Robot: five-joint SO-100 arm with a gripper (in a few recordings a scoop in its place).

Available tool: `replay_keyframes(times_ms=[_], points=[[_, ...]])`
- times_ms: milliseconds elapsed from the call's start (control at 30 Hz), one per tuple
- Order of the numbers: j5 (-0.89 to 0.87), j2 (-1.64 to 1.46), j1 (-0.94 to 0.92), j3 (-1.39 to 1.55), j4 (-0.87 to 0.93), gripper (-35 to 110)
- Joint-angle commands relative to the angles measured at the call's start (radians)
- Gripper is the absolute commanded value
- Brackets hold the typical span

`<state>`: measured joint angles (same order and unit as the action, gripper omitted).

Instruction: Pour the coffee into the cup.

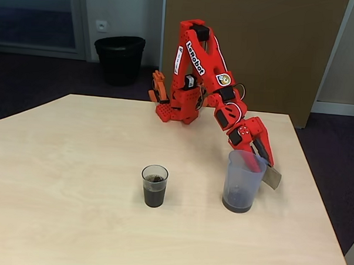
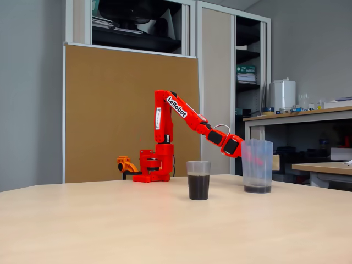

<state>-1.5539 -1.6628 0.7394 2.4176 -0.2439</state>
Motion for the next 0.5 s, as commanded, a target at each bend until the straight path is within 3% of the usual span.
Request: replay_keyframes(times_ms=[0, 467], points=[[-0.060, -0.064, 0.012, 0.034, -0.037, 13], [-0.077, -0.149, -0.026, 0.195, -0.071, 14]])
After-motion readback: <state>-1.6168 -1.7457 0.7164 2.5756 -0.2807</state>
